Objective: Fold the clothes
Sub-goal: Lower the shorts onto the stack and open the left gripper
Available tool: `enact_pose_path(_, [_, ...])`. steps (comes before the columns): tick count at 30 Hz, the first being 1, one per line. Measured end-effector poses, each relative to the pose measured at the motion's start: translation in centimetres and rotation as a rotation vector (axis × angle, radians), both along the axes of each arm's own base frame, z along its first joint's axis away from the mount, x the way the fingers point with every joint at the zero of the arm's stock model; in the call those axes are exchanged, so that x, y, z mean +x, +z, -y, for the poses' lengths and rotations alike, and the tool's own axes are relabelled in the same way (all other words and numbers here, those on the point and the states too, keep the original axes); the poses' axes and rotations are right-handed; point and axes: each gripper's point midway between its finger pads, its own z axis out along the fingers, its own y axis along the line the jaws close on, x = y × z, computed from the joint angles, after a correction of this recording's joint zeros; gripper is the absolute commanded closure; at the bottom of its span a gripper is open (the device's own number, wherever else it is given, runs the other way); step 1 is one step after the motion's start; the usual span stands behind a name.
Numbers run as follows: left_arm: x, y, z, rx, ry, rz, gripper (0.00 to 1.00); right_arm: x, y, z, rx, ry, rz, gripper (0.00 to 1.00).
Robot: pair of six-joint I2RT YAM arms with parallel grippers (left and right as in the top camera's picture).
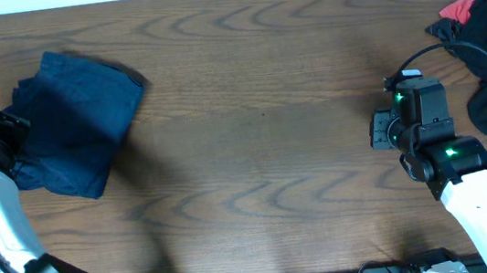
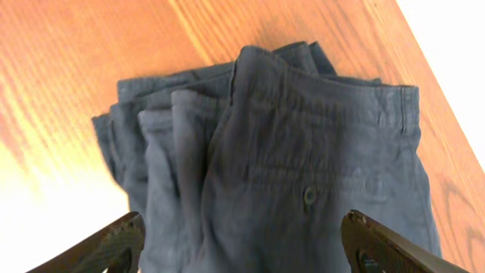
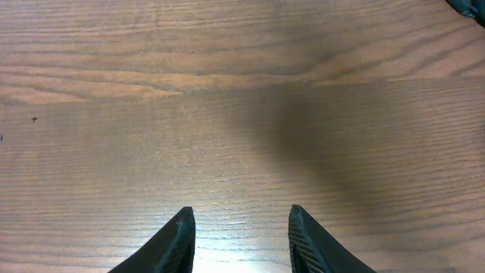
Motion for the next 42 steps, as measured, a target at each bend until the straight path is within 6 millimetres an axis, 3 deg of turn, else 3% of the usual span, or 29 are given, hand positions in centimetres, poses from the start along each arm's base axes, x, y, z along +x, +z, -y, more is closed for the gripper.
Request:
enact_pose_path(4, [1.3, -1.4, -1.0, 0.005, 0.0, 0.007, 0.16, -0.2, -0.1, 0.0, -0.001, 0.0, -0.009, 0.62])
enact_pose_path(11, [1.7, -6.9, -1.2, -0.069, -0.002, -0.089, 0.21, -0.3, -0.2, 0.0, -0.002, 0.0, -0.014, 0.62])
enact_pose_path(16, [1.6, -9.5, -0.9, -0.117, 0.0, -0.132, 0.51, -0.4, -0.3, 0.0, -0.002, 0.0, -0.018, 0.62])
enact_pose_path(20, [2.1, -9.6, -0.9, -0.117, -0.011, -0.12, 0.7, -0.4, -0.3, 0.1, -0.003, 0.0, -0.021, 0.62])
enact_pose_path(23, [2.1, -9.6, -0.8, -0.119, -0.016, -0.117, 0.94, -0.4, -0.3, 0.1, -0.003, 0.0, -0.021, 0.62])
enact_pose_path(32, [1.2, -9.9, -1.2, -0.141, 0.008, -0.135, 0.94, -0.4, -0.3, 0.1, -0.003, 0.0, -0.022, 0.62])
enact_pose_path(38, [-1.4, -10.2, -3.6, -0.178, 0.101, -0.141, 0.93, -0.4, -0.3, 0.1, -0.003, 0.0, -0.022, 0.62])
enact_pose_path(40, [-2.3, -10.5, -4.0, -0.192, 0.124, -0.154, 0.64, -0.4, -0.3, 0.1, -0.003, 0.0, -0.022, 0.61])
enact_pose_path(41, [-2.7, -10.6, -4.1, -0.198, 0.134, -0.161, 0.37, -0.4, -0.3, 0.1, -0.003, 0.0, -0.022, 0.62])
enact_pose_path(42, [-3.0, -10.7, -4.2, -0.206, 0.148, -0.166, 0.2, -0.4, -0.3, 0.1, -0.003, 0.0, -0.022, 0.61])
